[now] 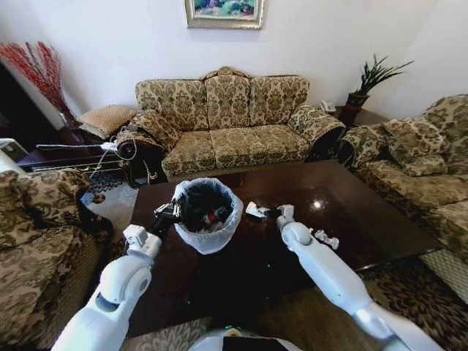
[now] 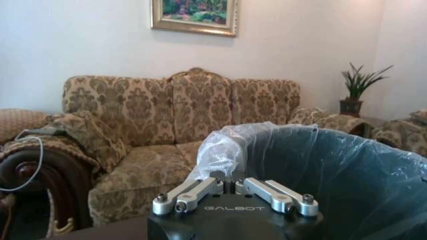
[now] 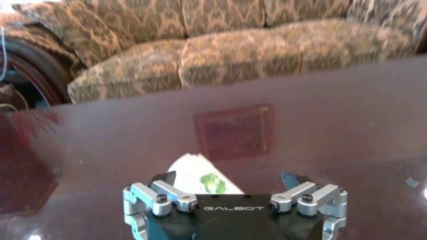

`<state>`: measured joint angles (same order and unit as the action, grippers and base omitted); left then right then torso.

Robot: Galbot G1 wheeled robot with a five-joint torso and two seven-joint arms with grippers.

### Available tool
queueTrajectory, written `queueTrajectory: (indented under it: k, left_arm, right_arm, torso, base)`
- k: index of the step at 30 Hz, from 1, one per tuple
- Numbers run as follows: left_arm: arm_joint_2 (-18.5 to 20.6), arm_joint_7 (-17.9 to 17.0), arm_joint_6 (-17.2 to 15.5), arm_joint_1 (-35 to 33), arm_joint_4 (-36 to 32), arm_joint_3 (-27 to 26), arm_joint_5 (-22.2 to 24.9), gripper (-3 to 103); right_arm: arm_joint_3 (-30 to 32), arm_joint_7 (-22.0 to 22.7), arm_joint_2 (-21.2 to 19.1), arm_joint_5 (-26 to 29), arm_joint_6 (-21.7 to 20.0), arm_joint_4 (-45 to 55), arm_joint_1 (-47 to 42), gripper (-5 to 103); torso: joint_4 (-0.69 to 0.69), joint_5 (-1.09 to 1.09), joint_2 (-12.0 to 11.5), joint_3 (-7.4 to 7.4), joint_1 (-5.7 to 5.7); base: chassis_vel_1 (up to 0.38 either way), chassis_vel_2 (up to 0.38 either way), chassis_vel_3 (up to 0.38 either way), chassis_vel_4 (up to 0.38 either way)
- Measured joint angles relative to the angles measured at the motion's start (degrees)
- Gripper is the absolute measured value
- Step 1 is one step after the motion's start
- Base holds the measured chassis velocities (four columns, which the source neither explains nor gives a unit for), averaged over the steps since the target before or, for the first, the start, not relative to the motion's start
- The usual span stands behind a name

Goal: Move to the front of the table and place the trash on the table into the trash bin.

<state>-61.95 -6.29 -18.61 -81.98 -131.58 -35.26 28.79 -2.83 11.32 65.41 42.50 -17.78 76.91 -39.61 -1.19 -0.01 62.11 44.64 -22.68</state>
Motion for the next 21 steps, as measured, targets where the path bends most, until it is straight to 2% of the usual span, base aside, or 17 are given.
queueTrajectory:
  k: [12,20,21]
  left_arm:
    - [0.4,-0.3,-1.2,0.1,-0.1,0.4,0.9,3]
    - [0.6,-0.5,-1.5,-0.2,-0.3,0.3,1.0,3]
    - [0.4,-0.5,-1.5,-0.3,-0.4,0.3,1.0,3]
  right_arm:
    - [-0.1,-6.2,4.7,-1.2,2.7,-9.4,2.9,100]
    - [0.8,-7.4,5.9,-1.7,3.4,-12.8,3.3,102]
    - [0.8,-7.5,5.9,-1.5,3.4,-12.9,3.3,99]
  torso:
    - [0.01,0.0,0.0,0.0,0.02]
    - [0.02,0.01,0.0,0.01,-0.02]
    - [0.02,0.01,0.0,0.0,-0.01]
  base:
    - [0.0,0.0,0.0,0.0]
    - [0.0,0.0,0.0,0.0]
    - [0.0,0.0,0.0,0.0]
